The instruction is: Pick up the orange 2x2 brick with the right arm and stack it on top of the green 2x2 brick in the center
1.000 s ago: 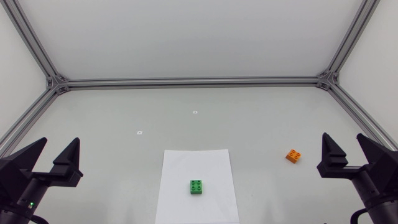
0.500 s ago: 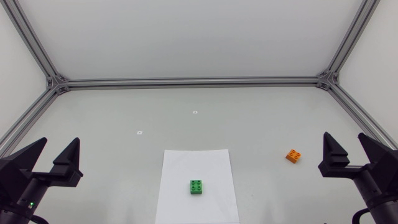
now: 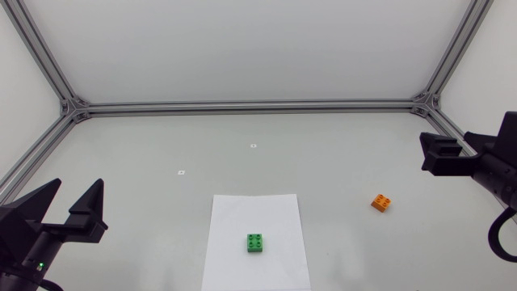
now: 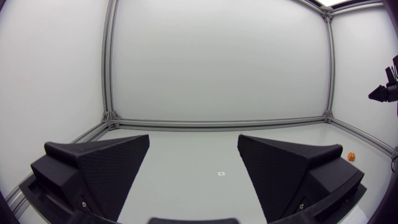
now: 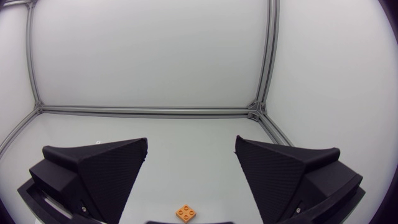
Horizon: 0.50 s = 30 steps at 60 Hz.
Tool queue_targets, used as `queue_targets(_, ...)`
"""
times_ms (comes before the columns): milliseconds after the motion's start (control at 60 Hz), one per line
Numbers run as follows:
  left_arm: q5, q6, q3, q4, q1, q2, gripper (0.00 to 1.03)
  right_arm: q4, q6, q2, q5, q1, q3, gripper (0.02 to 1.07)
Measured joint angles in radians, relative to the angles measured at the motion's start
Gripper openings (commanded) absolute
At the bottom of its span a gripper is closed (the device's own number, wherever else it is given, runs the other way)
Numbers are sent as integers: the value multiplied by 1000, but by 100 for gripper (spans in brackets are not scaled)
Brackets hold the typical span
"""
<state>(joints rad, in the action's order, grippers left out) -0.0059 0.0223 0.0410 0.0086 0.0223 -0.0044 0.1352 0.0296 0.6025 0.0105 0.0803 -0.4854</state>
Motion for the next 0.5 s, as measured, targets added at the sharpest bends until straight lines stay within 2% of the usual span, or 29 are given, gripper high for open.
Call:
queue_targets(183,0,0,0,0,0,0,99,129,0,190,24,5,-147,102)
queue_targets(350,0,0,0,0,0,0,99,214,10,304,69,24,-209,102)
queue_targets(500,0,0,0,0,0,0,99,352,127,414,132,79,-291,102)
